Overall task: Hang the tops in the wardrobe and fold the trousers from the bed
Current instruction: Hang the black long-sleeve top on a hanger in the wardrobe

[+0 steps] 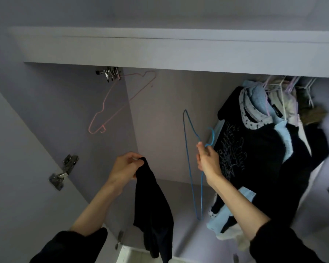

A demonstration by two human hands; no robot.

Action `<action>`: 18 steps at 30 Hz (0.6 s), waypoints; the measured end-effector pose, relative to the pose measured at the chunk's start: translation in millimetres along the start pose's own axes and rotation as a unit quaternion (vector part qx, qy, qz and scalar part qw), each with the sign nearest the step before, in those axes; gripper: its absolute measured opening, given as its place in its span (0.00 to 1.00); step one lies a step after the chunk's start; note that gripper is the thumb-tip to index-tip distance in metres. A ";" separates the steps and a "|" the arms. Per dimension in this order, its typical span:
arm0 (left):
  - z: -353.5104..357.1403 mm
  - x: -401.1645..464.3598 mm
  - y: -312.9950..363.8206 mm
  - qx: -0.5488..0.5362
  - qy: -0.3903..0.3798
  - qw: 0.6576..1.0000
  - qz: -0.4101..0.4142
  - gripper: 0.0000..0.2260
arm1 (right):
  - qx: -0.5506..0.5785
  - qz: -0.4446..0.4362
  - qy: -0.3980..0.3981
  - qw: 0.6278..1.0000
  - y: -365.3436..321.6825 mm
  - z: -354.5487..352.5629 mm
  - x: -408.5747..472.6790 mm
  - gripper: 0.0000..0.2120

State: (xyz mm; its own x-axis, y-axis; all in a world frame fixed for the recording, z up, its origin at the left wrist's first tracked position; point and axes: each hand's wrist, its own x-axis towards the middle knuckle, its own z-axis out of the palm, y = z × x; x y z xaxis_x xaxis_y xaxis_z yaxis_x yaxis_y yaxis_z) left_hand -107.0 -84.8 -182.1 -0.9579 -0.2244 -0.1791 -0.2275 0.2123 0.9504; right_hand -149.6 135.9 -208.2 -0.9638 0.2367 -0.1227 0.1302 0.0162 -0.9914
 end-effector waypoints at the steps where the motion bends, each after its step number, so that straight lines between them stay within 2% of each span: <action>1: 1.5 1.7 -1.7 0.001 0.004 1.000 -0.008 0.09 | -0.021 0.017 0.008 1.000 5.3 -3.5 1.2 0.10; 9: -7.3 22.5 -15.0 0.019 0.098 0.994 -0.047 0.03 | -0.168 0.002 -0.067 0.984 23.0 -32.0 -9.3 0.16; 13: -17.2 30.5 -13.5 0.082 0.136 0.987 -0.019 0.03 | -0.194 -0.016 -0.087 0.977 22.0 -41.6 -12.9 0.17; 18: -12.1 29.0 -4.9 0.208 0.110 0.971 0.050 0.04 | -0.235 -0.065 -0.102 0.964 15.2 -36.7 -18.8 0.16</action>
State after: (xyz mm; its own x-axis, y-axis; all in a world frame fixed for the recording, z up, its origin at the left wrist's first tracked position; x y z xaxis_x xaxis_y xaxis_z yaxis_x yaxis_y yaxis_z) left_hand -131.5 -103.9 -188.9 -0.9284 -0.3713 0.0105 -0.2309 0.5989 0.7668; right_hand -120.9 167.4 -219.3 -0.9985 0.0077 -0.0540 0.0510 0.4834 -0.8739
